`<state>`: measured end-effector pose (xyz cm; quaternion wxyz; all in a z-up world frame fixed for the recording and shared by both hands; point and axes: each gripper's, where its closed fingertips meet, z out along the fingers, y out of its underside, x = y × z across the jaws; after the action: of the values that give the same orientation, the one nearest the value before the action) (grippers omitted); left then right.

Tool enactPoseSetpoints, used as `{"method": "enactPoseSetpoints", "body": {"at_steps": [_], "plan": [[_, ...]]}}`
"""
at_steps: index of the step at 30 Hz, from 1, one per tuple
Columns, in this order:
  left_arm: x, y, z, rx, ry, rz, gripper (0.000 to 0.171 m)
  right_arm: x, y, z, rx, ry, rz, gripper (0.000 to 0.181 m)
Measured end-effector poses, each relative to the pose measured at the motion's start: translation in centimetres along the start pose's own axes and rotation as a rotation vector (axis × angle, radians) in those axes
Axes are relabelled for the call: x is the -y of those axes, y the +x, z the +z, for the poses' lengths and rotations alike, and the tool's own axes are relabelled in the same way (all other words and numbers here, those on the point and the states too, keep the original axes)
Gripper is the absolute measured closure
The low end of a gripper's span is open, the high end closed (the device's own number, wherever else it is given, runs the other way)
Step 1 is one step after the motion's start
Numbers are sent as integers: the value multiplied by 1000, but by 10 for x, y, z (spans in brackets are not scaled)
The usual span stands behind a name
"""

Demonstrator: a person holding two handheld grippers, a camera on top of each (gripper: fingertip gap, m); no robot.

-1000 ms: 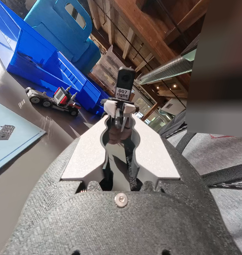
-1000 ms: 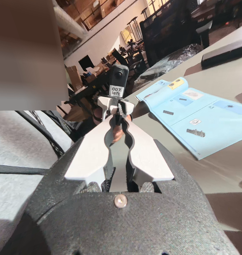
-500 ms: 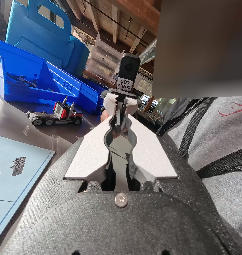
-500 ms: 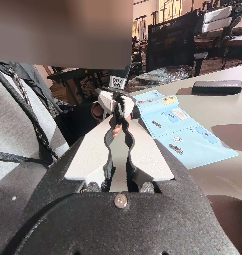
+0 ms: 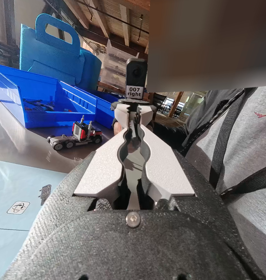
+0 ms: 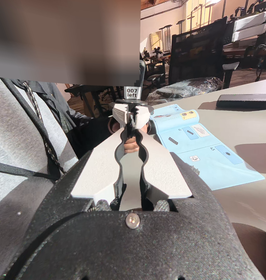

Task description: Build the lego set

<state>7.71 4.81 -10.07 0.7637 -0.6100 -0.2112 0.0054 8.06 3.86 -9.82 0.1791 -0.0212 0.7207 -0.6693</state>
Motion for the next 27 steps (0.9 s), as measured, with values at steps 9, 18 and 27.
{"method": "enactPoseSetpoints", "body": {"at_steps": [9, 18, 27], "plan": [[12, -18, 13, -6, -73, 153, 162, 17, 19, -13, 3, -5, -18, 161], [14, -27, 25, -58, -76, 190, 162, 19, 30, -23, -16, 26, -112, 170], [11, -30, 27, -70, -71, 170, 162, 16, 33, -25, -17, 30, -104, 171]]}}
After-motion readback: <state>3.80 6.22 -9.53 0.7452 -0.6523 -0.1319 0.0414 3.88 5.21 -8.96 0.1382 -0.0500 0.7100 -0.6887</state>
